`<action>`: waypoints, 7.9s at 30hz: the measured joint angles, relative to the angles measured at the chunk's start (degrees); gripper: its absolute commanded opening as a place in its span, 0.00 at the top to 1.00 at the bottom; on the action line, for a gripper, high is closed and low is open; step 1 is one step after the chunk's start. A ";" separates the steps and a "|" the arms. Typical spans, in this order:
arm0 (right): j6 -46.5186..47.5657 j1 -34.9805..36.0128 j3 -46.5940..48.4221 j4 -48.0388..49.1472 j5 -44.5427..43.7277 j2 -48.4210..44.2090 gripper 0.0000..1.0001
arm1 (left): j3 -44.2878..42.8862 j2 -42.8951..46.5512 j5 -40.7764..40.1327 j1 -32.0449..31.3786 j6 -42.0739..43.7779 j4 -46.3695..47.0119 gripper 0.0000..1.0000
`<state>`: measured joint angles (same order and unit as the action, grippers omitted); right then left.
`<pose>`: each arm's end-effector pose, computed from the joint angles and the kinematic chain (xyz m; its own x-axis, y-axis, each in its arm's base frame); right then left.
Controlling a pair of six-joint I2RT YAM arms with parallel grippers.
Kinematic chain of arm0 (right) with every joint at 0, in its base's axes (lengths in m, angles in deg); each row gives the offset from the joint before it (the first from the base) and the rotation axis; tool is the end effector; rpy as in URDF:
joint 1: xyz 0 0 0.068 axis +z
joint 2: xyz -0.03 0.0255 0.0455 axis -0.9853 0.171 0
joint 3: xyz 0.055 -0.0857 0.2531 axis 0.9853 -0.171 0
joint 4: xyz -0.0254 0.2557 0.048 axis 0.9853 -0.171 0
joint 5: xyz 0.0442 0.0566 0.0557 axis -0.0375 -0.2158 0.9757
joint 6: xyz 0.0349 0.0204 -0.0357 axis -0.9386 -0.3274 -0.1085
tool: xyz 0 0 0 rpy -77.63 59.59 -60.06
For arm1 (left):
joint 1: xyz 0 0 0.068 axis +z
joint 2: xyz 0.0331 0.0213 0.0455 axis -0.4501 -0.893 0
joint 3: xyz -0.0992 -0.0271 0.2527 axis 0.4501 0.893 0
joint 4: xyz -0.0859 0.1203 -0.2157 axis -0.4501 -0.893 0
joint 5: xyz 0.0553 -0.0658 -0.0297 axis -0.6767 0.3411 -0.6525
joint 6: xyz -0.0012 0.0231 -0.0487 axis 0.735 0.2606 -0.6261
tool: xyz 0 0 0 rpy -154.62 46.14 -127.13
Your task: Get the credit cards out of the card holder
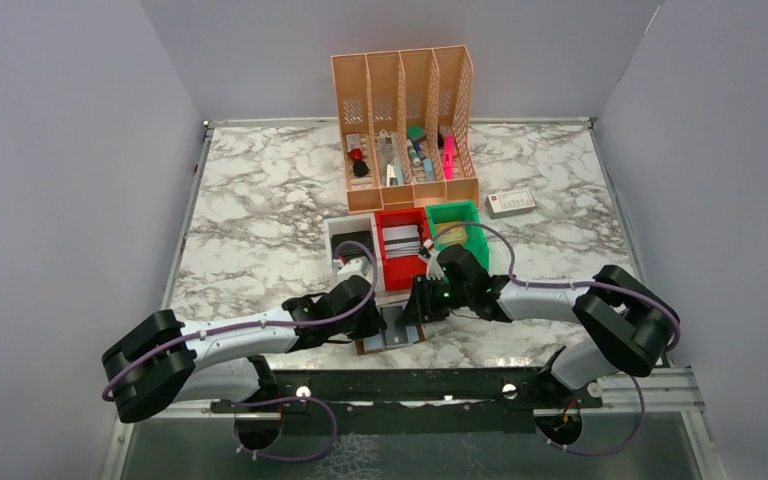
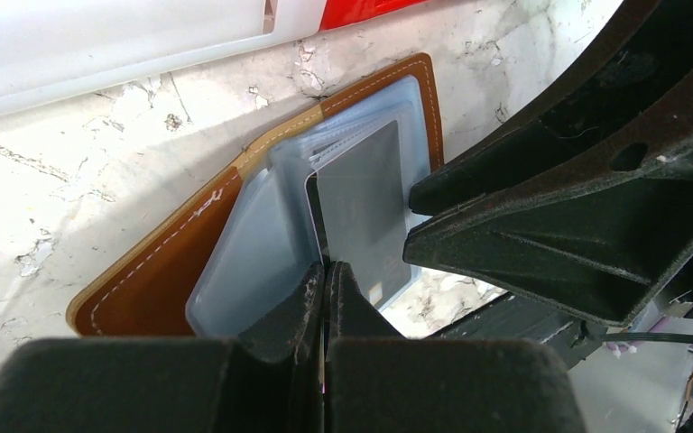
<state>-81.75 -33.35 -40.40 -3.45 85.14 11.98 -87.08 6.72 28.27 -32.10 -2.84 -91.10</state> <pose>0.1710 0.2039 0.1371 -0.9244 -0.1166 -0.3633 -0.3521 0.6275 0.6945 0.1137 -0.1810 0.1598 -0.8900 -0.1656 -0.4249 0.1059 0.8312 -0.5458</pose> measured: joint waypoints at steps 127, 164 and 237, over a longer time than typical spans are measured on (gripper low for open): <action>-1.60 0.87 8.11 1.90 1.88 10.54 0.78 | 19.54 16.48 2.84 9.29 -10.58 13.75 0.87; -1.73 0.87 8.11 2.10 2.01 10.67 0.78 | 22.40 17.94 5.20 9.35 -12.39 17.77 1.00; -1.36 5.70 10.67 0.20 1.05 12.31 0.74 | 24.13 32.35 5.66 10.54 -15.37 6.62 0.56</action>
<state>-83.10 -27.64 -29.74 -3.25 86.19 24.29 -62.95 39.07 33.94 -21.57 -18.21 -84.48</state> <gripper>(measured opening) 0.264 0.440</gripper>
